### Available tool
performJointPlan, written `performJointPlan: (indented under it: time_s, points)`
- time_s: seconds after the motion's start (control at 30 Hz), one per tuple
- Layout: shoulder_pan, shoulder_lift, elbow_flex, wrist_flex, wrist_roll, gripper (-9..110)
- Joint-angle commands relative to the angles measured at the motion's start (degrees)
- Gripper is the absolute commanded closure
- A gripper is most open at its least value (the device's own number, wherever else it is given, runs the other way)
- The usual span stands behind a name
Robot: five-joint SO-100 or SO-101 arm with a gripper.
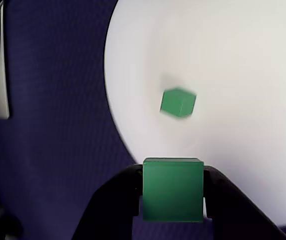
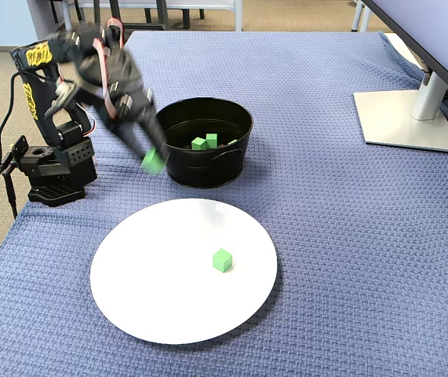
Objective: Pick up the green cubes from the white plate and place them in the black recipient
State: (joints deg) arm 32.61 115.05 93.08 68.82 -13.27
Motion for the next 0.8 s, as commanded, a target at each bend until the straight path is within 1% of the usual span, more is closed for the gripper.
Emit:
performJointPlan:
  time_s: [0.0,0.17,0.27,0.37,0.47,0.53,0.57,0.67,0.77]
  points:
    - [-15.7,12.0,4.3,2.3,9.4,102]
    - [-36.2,15.1,10.2,1.2,18.1,102]
    - [-44.2,13.9,15.4,-4.0,20.6,102]
    - [-49.4,12.9,21.9,-10.8,21.4,102]
    - [-51.9,12.2,24.9,-14.1,21.0,100]
    - [-52.9,12.5,23.9,-12.6,19.0,77]
    - [-52.9,13.0,22.9,-11.2,18.7,69]
    - [-51.4,15.4,19.2,-7.5,17.5,63]
    - [-45.9,17.5,14.6,-5.8,16.0,66]
